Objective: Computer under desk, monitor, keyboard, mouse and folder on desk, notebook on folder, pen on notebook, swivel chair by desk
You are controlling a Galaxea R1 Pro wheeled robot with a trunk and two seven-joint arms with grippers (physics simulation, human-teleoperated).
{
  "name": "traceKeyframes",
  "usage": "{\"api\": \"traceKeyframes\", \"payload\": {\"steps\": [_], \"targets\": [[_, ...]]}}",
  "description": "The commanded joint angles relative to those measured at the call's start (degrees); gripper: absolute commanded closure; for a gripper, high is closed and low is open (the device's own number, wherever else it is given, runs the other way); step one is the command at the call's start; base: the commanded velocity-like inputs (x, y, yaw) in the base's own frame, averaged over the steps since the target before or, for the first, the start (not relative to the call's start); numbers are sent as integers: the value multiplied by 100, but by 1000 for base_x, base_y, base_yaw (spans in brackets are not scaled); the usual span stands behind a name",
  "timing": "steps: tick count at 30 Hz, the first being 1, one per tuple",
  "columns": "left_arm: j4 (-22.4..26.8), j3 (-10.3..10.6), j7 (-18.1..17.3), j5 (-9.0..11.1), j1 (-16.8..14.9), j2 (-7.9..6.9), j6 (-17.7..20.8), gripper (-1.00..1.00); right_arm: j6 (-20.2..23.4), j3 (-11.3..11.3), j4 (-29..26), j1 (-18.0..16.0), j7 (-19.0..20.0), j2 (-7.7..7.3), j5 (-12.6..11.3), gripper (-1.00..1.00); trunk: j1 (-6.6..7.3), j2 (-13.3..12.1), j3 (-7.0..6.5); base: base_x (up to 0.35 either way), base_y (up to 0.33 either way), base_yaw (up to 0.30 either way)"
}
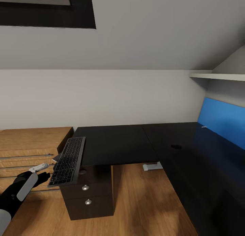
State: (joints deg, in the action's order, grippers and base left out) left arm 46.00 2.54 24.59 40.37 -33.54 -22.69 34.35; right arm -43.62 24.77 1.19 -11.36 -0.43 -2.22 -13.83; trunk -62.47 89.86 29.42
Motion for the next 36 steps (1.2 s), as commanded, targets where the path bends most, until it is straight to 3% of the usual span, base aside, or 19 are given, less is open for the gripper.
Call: {"api": "traceKeyframes", "payload": {"steps": [1, 8, 28, 36], "targets": [[3, 25, 54, 62, -3, -7, 2, -100, -24, 48, 13, -6, -7, 2, -41, -100, 0, 4, 6, -3, -6, 0], [-9, 19, 54, 71, -3, -7, -6, -100, -24, 52, 13, -6, -10, 2, -41, -100, 0, 4, 6, -1, 40, 0], [-32, -7, 54, 77, -3, -24, -7, -100, -37, 46, 10, -6, -10, -5, -52, -100, 0, 4, 6, 0, 207, 0], [-323, -2, 26, 83, -3, -14, -53, -100, -86, 50, 5, -6, -5, -2, -58, -100, 0, 4, 6, 0, 35, 0]]}}
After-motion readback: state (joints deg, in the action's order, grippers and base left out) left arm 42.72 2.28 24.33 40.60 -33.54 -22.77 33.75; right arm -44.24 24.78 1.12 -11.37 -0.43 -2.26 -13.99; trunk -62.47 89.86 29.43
